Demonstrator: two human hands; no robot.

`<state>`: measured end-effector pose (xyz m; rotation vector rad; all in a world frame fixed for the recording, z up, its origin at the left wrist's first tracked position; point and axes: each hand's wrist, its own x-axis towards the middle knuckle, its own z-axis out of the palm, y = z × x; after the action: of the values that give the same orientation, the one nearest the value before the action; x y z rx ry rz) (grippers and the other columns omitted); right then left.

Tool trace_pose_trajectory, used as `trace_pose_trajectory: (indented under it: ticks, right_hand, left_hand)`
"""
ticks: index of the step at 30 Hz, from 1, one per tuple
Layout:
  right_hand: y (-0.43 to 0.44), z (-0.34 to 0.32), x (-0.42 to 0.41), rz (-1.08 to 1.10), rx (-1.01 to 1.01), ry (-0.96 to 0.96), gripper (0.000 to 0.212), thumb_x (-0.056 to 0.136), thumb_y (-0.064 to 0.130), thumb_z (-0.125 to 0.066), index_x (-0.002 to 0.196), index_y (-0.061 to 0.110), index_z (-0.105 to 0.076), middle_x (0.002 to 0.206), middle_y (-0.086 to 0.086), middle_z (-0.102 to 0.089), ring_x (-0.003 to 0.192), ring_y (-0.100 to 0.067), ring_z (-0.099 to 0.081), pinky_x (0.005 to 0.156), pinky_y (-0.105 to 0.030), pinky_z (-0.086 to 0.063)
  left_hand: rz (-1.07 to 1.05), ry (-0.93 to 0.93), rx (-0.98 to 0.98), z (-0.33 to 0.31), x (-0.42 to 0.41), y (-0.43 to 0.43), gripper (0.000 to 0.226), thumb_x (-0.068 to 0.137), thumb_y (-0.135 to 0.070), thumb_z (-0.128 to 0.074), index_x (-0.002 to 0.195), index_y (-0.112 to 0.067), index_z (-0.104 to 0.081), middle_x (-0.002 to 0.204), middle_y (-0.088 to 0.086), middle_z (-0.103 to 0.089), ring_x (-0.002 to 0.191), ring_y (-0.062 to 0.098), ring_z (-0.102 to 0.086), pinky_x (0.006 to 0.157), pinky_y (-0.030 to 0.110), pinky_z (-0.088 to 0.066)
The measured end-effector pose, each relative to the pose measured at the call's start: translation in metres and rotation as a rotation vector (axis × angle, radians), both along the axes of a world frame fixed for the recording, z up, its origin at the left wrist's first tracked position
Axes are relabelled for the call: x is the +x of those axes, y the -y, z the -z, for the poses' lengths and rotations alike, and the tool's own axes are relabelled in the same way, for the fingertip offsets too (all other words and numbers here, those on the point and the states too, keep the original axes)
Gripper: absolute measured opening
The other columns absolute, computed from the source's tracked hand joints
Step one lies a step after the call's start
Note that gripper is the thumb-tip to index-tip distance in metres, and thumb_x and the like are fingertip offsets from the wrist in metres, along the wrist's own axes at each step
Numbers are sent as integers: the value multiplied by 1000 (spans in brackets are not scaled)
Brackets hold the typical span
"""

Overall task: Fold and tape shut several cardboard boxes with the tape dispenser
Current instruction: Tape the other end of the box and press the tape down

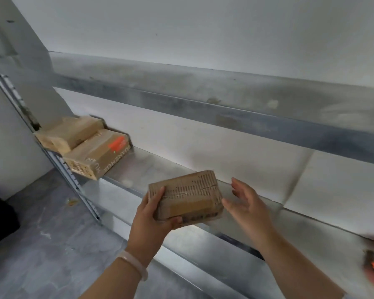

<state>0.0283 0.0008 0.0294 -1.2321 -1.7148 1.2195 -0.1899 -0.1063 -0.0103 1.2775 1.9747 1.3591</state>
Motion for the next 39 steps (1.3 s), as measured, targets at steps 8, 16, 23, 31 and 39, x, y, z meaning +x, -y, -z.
trace_pose_trajectory:
  ticks: [8, 16, 23, 31, 39]
  right_hand:
    - [8, 14, -112, -168, 220, 240, 60, 83, 35, -75, 136, 42, -45, 134, 25, -42, 127, 3, -40, 107, -22, -33]
    - [-36, 10, -208, -276, 290, 338, 66, 88, 39, -69, 145, 37, -36, 135, 27, -35, 125, 8, -29, 105, -17, -27]
    - [-82, 29, -275, -379, 264, 381, 69, 88, 37, -69, 148, 33, -35, 153, 14, -33, 134, 6, -26, 110, -15, -22]
    - [-98, 40, -302, -294, 223, 436, 70, 86, 37, -71, 147, 32, -37, 151, 11, -37, 139, -6, -33, 116, -34, -33]
    - [-73, 45, -321, -96, 212, 471, 64, 87, 49, -66, 143, 43, -35, 145, 23, -40, 131, 1, -39, 111, -31, -38]
  left_hand:
    - [-178, 21, -13, -4, -104, 7, 83, 67, -14, -87, 139, -27, -49, 135, -7, -39, 120, 10, -41, 92, -2, -32]
    - [-304, 53, -111, 13, -187, -41, 84, 71, -37, -84, 144, -36, -42, 145, -2, -32, 131, 20, -38, 111, 40, -38]
    - [-320, 86, -221, 30, -232, -90, 79, 80, -41, -75, 145, -44, -31, 151, -10, -16, 136, 26, -31, 107, 46, -44]
    - [-55, -165, -605, 2, -256, -88, 90, 82, -71, -50, 152, -41, -1, 154, -5, 30, 148, 32, 7, 119, 48, -15]
    - [624, -688, -343, -19, -324, -115, 64, 84, -64, -45, 144, -50, -29, 158, -22, -8, 146, 5, 4, 121, 50, -10]
